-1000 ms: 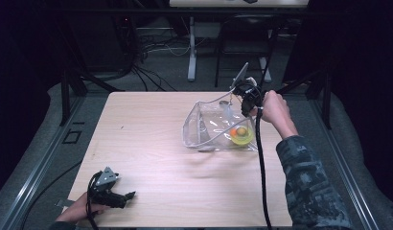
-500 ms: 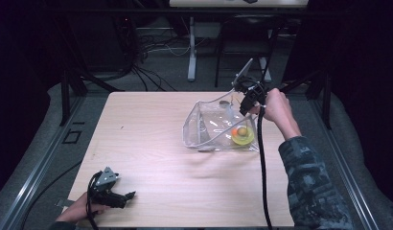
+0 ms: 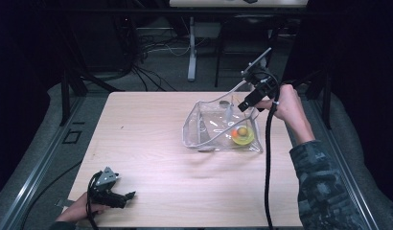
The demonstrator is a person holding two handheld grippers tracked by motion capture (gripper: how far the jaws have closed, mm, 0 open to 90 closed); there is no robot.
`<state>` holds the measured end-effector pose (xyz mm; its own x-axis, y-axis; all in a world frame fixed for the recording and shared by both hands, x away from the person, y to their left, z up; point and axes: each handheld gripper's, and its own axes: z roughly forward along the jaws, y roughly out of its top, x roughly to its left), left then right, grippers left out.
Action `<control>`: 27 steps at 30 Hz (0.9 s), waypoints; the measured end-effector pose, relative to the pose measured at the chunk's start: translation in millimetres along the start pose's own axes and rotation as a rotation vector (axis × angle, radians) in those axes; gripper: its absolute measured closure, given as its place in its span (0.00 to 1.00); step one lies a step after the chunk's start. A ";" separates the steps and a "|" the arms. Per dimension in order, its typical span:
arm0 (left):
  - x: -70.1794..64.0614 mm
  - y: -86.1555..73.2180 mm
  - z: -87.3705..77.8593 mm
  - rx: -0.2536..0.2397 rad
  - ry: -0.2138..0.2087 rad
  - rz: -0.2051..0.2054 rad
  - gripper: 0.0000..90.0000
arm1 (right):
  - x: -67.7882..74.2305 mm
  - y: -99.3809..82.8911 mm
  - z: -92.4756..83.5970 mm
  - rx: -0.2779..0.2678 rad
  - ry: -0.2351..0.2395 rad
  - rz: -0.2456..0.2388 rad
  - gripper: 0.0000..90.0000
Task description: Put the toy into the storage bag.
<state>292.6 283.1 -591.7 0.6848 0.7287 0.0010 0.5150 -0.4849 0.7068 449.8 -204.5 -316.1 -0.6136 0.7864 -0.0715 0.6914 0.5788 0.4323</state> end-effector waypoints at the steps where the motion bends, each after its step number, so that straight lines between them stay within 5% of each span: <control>1: 0.0 0.0 0.0 0.000 -0.001 -0.001 0.00 | -0.3 -1.8 -1.6 -0.006 0.002 0.002 0.20; 14: -0.1 0.0 0.1 -0.001 0.000 -0.002 0.00 | -7.2 -33.6 -14.7 -0.074 -0.032 0.020 0.00; 27: -0.2 0.0 0.1 -0.001 -0.001 -0.003 0.00 | -19.2 -76.7 -8.4 -0.079 -0.057 0.060 0.00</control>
<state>292.5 283.0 -591.8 0.6837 0.7298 -0.0013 0.5165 -0.4826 0.7074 405.4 -265.9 -340.3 -0.5476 0.8315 -0.0935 0.6926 0.5132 0.5069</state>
